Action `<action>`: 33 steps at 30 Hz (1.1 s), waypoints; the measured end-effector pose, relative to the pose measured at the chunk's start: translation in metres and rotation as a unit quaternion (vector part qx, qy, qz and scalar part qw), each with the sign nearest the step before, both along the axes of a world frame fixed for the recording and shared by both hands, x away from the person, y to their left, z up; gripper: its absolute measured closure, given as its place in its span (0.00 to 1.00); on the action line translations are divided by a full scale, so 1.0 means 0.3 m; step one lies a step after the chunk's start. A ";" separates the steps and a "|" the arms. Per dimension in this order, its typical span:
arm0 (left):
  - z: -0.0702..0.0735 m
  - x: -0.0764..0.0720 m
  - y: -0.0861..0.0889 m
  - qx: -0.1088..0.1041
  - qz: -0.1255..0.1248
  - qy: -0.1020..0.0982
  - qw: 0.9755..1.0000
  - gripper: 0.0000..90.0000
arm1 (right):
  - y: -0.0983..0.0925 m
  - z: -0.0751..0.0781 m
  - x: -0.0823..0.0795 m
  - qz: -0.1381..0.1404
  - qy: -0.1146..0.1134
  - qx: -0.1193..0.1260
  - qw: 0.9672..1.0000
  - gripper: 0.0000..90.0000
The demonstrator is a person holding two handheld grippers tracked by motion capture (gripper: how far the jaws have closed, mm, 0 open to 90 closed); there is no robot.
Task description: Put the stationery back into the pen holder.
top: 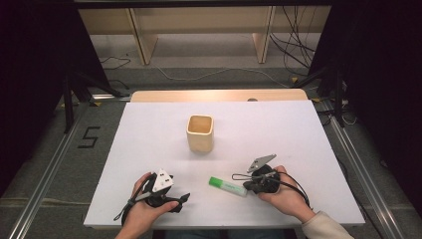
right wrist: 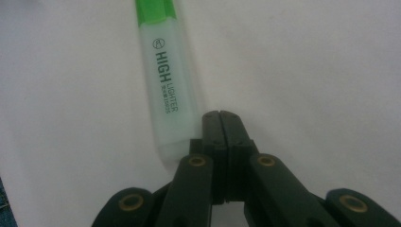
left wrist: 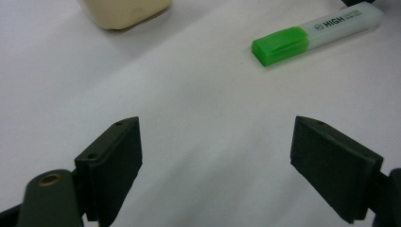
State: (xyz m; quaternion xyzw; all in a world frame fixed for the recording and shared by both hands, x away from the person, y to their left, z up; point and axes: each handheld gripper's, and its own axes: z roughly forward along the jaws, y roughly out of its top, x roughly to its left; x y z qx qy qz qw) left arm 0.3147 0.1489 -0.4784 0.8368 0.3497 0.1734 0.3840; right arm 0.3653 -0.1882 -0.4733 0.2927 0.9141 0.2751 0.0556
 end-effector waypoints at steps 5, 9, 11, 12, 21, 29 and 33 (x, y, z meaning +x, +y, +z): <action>0.000 0.000 0.000 0.000 -0.001 0.000 1.000 0.19 | -0.003 0.000 0.002 0.001 0.002 0.003 1.000 0.97; 0.000 0.001 0.000 0.000 -0.001 0.001 1.000 0.19 | -0.005 0.002 0.006 -0.001 0.001 0.006 1.000 0.94; 0.000 0.000 0.000 0.000 -0.001 0.000 1.000 0.19 | -0.008 0.008 0.009 0.001 0.000 0.010 1.000 0.92; 0.000 0.000 0.000 0.000 -0.001 0.000 1.000 0.19 | -0.009 0.010 0.010 0.001 -0.001 0.012 1.000 0.90; 0.000 0.002 -0.001 0.002 -0.002 -0.001 1.000 0.19 | 0.005 0.064 0.026 0.023 -0.004 0.012 1.000 0.65; 0.000 0.003 -0.001 0.001 -0.002 0.000 1.000 0.19 | 0.067 0.066 0.027 0.068 0.007 -0.007 0.998 0.58; -0.001 0.003 -0.002 0.002 -0.002 -0.001 1.000 0.19 | 0.110 0.062 0.030 0.084 0.012 -0.018 0.996 0.57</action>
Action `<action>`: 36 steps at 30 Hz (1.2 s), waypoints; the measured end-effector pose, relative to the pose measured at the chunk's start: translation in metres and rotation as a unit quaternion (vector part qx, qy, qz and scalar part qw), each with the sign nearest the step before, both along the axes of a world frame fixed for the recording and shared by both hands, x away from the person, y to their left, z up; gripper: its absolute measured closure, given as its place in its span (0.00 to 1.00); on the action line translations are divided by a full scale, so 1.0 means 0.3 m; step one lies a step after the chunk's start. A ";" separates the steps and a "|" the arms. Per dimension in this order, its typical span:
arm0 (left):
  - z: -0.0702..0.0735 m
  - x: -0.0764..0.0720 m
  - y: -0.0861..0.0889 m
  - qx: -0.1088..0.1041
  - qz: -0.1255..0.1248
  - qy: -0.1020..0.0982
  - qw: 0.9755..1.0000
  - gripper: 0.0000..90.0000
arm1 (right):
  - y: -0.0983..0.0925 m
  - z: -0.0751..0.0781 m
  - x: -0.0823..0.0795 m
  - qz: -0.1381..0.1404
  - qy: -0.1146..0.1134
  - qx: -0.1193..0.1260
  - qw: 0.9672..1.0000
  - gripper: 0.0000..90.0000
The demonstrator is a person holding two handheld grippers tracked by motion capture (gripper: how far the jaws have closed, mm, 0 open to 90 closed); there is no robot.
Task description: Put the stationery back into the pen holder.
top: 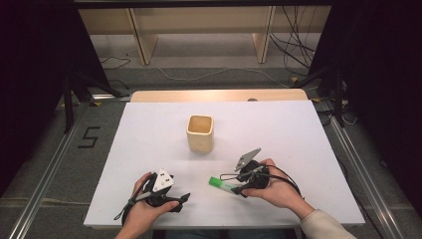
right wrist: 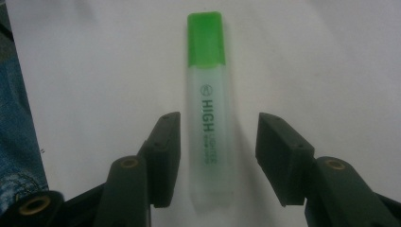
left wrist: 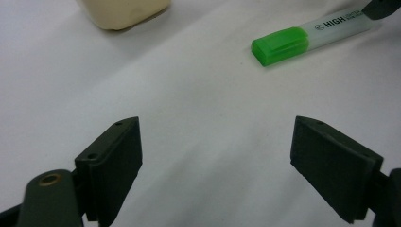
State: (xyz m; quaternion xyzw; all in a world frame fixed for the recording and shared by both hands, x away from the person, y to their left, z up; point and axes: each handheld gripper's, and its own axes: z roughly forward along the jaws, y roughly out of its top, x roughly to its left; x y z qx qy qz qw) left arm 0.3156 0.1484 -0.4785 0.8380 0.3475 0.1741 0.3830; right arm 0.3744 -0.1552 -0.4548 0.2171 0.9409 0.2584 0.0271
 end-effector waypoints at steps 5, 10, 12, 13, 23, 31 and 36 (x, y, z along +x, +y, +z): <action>0.000 0.000 0.000 0.000 0.000 0.000 1.000 0.19 | 0.037 -0.017 0.011 0.012 0.005 -0.014 1.000 0.57; -0.001 0.001 0.001 -0.001 0.000 0.001 1.000 0.19 | 0.061 -0.022 0.023 0.018 0.010 -0.026 0.999 0.58; -0.001 0.000 0.001 -0.001 0.000 0.001 1.000 0.19 | 0.070 -0.022 0.025 0.018 0.011 -0.033 0.999 0.59; -0.001 0.000 0.001 -0.001 0.000 0.001 1.000 0.19 | 0.071 -0.023 0.027 0.023 0.014 -0.032 0.999 0.59; -0.001 0.000 0.000 -0.001 0.000 0.001 1.000 0.19 | 0.100 -0.025 0.030 0.035 0.014 -0.068 0.997 0.62; -0.001 0.000 0.001 -0.002 -0.001 0.002 1.000 0.19 | 0.121 -0.027 0.033 0.046 0.013 -0.086 0.995 0.65; -0.002 0.000 0.000 -0.002 -0.002 0.002 1.000 0.19 | 0.130 -0.026 0.033 0.043 0.011 -0.095 0.995 0.66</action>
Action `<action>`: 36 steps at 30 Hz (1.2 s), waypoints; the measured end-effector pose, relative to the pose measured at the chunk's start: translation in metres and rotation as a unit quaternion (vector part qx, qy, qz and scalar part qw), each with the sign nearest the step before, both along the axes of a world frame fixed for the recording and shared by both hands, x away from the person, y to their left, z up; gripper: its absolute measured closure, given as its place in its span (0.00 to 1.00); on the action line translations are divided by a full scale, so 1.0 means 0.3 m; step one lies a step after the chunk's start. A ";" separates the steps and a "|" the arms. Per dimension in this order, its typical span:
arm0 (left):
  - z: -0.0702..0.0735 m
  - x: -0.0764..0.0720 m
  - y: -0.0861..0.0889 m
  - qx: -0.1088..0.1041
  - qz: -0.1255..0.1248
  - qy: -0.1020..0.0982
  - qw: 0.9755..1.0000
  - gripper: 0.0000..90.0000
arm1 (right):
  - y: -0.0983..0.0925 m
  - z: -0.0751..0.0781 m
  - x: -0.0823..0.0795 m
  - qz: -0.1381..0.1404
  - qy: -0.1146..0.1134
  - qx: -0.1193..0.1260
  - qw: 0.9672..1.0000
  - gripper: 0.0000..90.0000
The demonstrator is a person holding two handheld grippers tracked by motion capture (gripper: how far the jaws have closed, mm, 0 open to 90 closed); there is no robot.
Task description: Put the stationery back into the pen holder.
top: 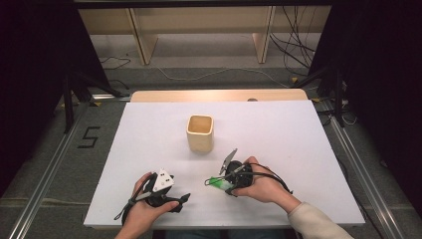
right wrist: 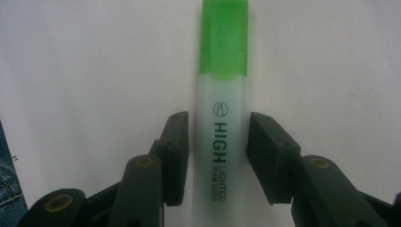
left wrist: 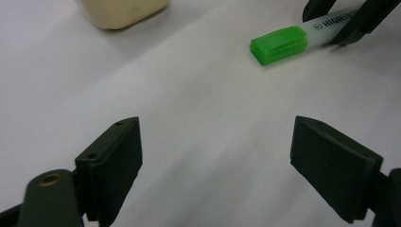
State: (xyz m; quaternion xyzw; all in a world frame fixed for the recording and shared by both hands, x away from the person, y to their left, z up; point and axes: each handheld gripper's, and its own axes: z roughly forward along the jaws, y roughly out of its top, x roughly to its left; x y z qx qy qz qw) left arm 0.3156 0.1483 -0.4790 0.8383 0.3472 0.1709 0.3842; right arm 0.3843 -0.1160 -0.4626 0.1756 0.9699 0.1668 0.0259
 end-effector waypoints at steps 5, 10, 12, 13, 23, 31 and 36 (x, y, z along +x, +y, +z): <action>0.000 0.000 0.000 0.001 -0.001 0.001 1.000 0.19 | 0.010 0.002 -0.001 -0.001 0.001 -0.009 1.000 0.69; 0.000 0.000 0.000 0.001 -0.001 0.001 1.000 0.19 | 0.016 0.004 0.000 0.000 0.001 -0.016 1.000 0.72; 0.000 0.000 0.000 0.001 -0.001 0.000 1.000 0.19 | 0.019 0.005 0.001 -0.002 0.002 -0.019 1.000 0.73; 0.000 0.000 0.000 0.001 -0.001 0.000 1.000 0.19 | 0.019 0.005 0.001 -0.002 0.002 -0.019 1.000 0.73; 0.000 0.000 0.000 0.001 -0.001 0.001 1.000 0.19 | 0.021 0.005 0.000 -0.013 0.007 -0.018 1.000 0.74; 0.000 0.000 0.000 0.000 -0.001 0.000 1.000 0.19 | 0.018 0.005 0.002 -0.014 0.006 -0.016 1.000 0.74; 0.000 0.000 0.001 0.000 -0.001 0.000 1.000 0.19 | 0.016 0.006 0.001 -0.017 0.007 -0.013 1.000 0.74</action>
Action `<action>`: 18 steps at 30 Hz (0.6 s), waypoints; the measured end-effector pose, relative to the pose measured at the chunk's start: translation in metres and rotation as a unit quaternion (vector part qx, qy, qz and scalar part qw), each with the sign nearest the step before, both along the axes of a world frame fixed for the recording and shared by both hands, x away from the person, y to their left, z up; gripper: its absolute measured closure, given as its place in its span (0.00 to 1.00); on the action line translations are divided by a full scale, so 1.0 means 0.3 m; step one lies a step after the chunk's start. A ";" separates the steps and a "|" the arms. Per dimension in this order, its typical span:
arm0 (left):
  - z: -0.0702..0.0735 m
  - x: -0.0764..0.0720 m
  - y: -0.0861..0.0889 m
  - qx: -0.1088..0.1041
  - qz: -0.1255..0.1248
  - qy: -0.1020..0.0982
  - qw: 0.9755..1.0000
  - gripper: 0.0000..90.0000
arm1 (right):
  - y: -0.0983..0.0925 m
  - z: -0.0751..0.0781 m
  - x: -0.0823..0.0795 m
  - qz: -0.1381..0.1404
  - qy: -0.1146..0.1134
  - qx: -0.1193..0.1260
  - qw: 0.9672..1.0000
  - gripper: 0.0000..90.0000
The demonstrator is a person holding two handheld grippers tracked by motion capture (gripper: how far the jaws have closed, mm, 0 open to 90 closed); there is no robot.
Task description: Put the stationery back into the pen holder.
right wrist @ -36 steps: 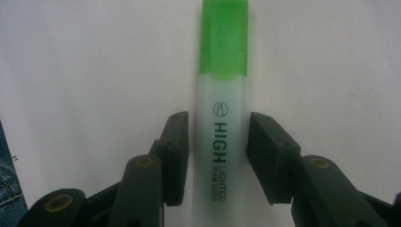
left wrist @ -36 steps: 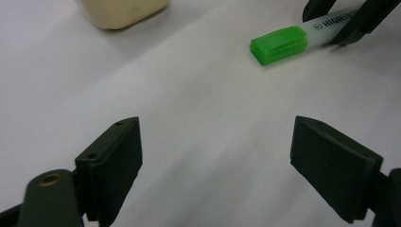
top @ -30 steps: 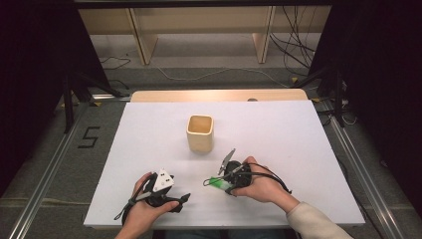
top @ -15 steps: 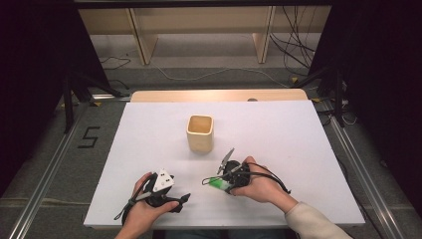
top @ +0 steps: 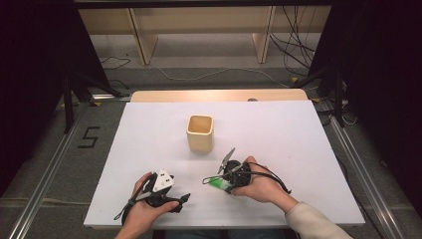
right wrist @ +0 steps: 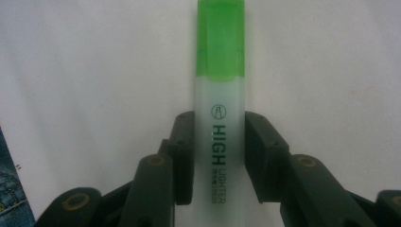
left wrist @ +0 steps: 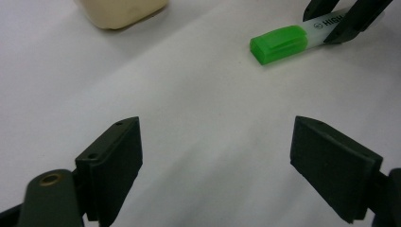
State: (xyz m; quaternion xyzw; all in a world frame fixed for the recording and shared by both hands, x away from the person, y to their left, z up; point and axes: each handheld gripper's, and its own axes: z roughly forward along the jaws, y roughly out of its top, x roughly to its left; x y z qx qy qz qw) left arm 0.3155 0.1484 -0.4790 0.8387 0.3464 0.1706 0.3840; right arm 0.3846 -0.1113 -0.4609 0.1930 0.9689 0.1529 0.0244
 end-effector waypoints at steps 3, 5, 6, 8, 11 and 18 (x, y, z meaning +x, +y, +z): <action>0.000 0.000 0.001 0.001 0.001 -0.001 1.000 0.19 | -0.004 0.001 0.003 -0.001 -0.002 0.002 1.000 0.74; 0.000 0.000 0.001 0.001 0.001 -0.001 1.000 0.19 | -0.006 0.002 0.003 -0.003 -0.003 0.003 1.000 0.74; 0.000 0.000 0.001 0.001 0.000 -0.001 1.000 0.19 | -0.007 0.004 0.004 -0.006 -0.003 0.005 1.000 0.74; 0.000 0.000 0.001 0.001 0.000 -0.001 1.000 0.19 | -0.012 0.009 0.006 -0.007 -0.003 0.009 1.000 0.74; 0.001 0.000 0.002 0.001 0.000 -0.001 1.000 0.19 | -0.016 0.012 0.009 -0.007 -0.005 0.011 1.000 0.74; 0.001 0.000 0.002 0.001 0.001 -0.001 1.000 0.19 | -0.018 0.019 0.007 -0.014 -0.007 0.016 1.000 0.74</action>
